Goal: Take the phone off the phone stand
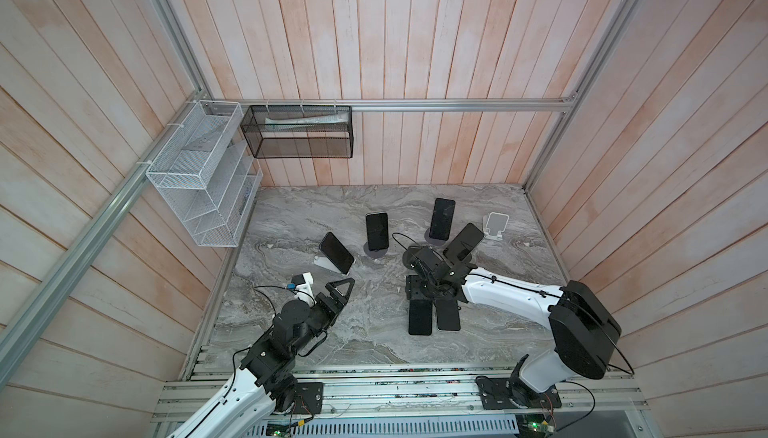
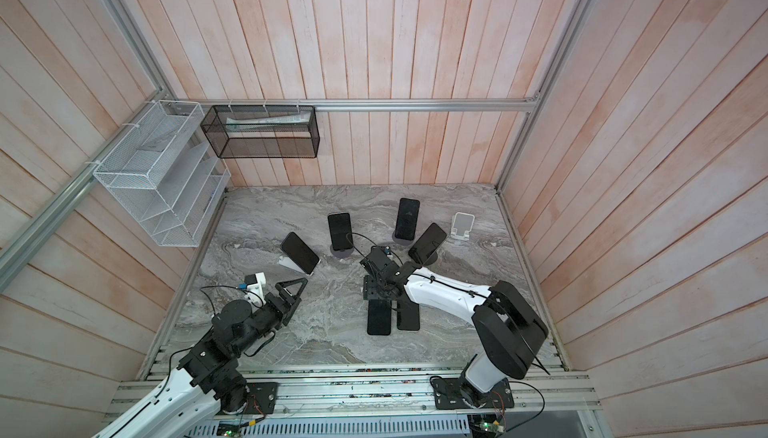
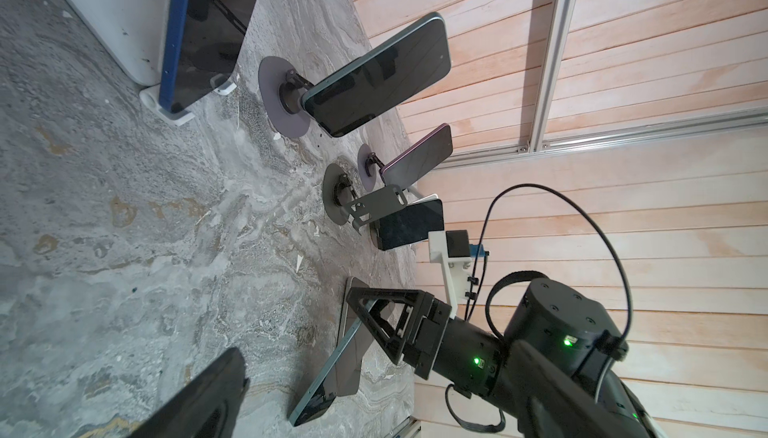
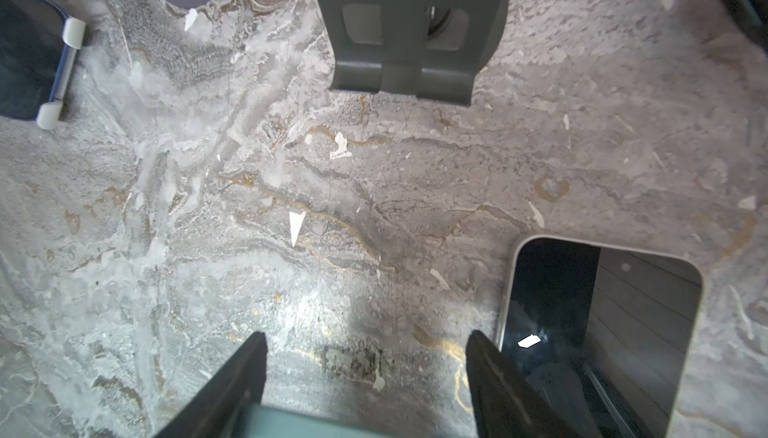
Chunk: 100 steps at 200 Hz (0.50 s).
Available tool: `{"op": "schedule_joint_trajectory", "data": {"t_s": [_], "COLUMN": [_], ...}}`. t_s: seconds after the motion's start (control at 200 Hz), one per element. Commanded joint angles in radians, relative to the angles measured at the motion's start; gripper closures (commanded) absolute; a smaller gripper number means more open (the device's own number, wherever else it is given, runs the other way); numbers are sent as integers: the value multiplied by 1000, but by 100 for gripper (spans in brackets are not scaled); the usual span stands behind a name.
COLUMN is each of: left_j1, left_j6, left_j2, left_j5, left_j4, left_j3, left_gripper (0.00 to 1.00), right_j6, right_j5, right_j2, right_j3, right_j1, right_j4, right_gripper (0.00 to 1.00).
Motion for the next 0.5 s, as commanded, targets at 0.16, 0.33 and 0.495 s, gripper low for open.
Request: {"op": "schedule_joint_trajectory", "data": {"t_s": [0.16,0.33,0.495], "left_j1": [5,6,6], "left_j6": [-9,-12,-35], "left_j2": [49,57,49], "left_j5": [-13,-29,-41], "left_j4": [49,33,19], "left_j3": [22,32,21], "left_gripper": [0,0,0], "right_j6": [-32,-9,-1], "right_j5": [-13,26,75], "right_j2": [63,62,85], "right_j3": [-18,-45,-36], "right_j1": [-24,-24,-12], "right_j4": [62,92,82], "right_gripper": [43,43,42]}}
